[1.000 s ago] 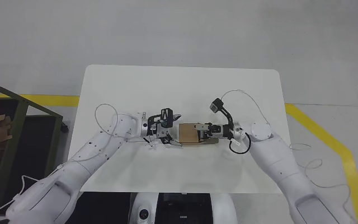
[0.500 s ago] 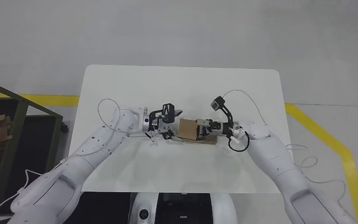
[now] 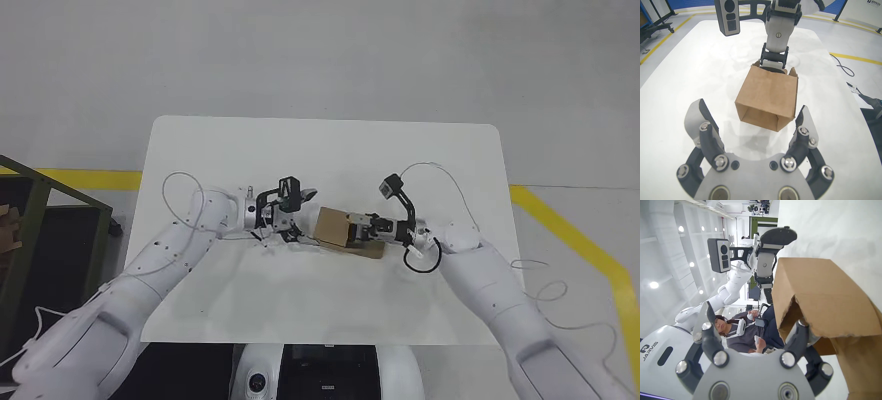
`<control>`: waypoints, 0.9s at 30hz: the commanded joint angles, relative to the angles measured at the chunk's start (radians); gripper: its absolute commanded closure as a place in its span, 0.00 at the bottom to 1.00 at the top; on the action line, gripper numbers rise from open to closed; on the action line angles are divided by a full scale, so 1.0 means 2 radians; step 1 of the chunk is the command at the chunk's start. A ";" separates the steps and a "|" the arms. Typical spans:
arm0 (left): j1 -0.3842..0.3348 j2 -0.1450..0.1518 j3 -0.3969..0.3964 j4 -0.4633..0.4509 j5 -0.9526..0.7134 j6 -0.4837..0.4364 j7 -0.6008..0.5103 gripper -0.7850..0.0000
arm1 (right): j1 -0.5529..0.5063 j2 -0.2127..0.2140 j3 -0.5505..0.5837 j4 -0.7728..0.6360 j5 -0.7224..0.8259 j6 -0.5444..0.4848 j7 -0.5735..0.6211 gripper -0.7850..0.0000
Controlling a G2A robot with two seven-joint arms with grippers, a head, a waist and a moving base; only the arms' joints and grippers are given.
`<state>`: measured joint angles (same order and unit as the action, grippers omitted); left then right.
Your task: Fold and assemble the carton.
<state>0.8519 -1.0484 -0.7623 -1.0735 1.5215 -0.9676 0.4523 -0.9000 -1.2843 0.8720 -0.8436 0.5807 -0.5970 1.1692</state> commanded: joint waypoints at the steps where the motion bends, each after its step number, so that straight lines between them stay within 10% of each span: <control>1: 0.000 0.000 0.000 0.001 0.002 -0.003 -0.001 0.00 | 0.000 -0.001 0.000 0.002 -0.002 -0.002 -0.002 0.49; 9: -0.007 -0.002 0.002 0.012 0.011 -0.017 0.000 0.00 | -0.001 -0.004 -0.003 0.002 -0.028 -0.006 -0.029 0.51; 16: -0.017 -0.007 0.012 0.019 0.017 -0.019 0.000 0.00 | -0.017 0.004 0.012 -0.016 -0.075 -0.018 -0.072 0.00; 24: -0.022 -0.012 0.017 0.026 0.020 -0.016 0.001 0.00 | -0.058 0.026 0.052 -0.072 -0.107 -0.010 -0.071 0.00; 25: -0.023 -0.013 0.018 0.027 0.020 -0.016 0.001 0.00 | -0.063 0.029 0.056 -0.080 -0.117 -0.006 -0.073 0.05; 27: -0.023 -0.013 0.018 0.028 0.021 -0.013 0.002 0.00 | -0.071 0.034 0.065 -0.096 -0.140 0.006 -0.083 0.51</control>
<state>0.8057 -1.0746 -0.7270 -1.0176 1.5626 -0.9969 0.4566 -1.0364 -1.2199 0.9954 -1.0236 0.3191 -0.5946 1.0126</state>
